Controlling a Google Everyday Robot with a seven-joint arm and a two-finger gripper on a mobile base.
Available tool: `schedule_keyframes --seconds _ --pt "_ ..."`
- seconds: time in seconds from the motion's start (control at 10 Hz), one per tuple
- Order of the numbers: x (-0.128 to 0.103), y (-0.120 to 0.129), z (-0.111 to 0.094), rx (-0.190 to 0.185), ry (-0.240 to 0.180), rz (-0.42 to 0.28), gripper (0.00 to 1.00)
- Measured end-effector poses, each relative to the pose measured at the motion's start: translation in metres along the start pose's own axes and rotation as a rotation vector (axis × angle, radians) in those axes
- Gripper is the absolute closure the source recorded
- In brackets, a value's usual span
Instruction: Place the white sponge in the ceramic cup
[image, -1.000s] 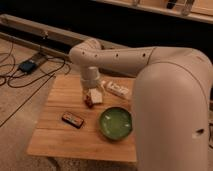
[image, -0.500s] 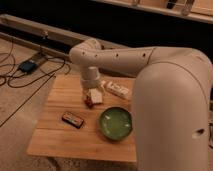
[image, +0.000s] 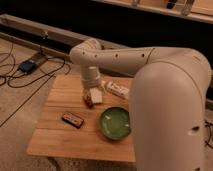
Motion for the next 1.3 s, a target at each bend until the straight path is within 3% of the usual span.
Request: schedule_keyframes --seconds 0.2,0.5,1.0,1.3 --pt "-0.033 0.002 0.016 0.001 -0.045 -0.021 0.35" --pt "-0.07 -0.002 0.042 -0.02 -0.077 -0.007 0.35" --pt "-0.11 -0.008 0.086 -0.039 -0.09 0.036 0.35" --pt "-0.123 -0.007 0.111 -0.052 -0.077 0.046 0.35"
